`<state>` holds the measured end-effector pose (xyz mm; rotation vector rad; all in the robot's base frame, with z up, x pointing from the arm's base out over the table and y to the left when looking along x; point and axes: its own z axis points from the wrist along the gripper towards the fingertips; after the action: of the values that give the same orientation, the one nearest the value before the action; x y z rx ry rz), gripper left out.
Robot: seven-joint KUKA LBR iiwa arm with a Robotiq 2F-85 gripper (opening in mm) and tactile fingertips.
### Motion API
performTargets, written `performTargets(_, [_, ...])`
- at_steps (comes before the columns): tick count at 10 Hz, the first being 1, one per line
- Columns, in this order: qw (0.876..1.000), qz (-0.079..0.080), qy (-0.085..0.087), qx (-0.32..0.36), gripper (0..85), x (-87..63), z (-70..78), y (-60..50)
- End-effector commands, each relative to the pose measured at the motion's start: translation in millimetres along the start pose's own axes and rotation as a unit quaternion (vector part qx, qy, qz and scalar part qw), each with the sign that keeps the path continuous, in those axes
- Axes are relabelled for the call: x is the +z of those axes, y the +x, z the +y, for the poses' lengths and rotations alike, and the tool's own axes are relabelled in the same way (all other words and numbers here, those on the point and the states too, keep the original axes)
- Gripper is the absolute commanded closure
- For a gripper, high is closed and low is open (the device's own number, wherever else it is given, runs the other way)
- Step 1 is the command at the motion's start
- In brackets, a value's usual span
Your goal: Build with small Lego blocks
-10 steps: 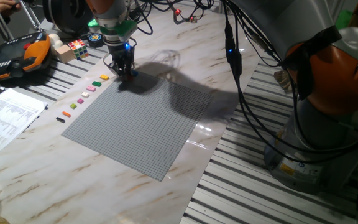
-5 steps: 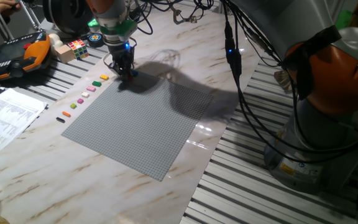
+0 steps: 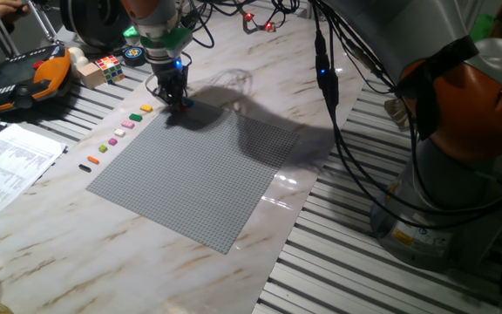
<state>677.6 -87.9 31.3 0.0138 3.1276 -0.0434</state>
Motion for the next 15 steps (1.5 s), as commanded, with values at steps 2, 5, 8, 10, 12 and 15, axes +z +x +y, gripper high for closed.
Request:
performTargets(2, [1.0, 0.0, 0.0, 0.001, 84.3, 0.8, 0.3, 0.7])
performTargets(5, [1.0, 0.002, 0.0, 0.001, 84.3, 0.9, 0.4, 1.5])
performTargets(8, [1.0, 0.005, 0.001, 0.004, 84.3, 0.4, 1.0, 2.3])
performTargets(10, [1.0, 0.006, 0.001, 0.009, 84.3, 0.6, 1.2, 2.6])
performTargets(12, [1.0, 0.007, 0.0, 0.014, 84.3, 0.9, 1.3, 3.3])
performTargets(15, [1.0, 0.007, -0.002, 0.025, 84.3, 1.9, 0.9, 4.1])
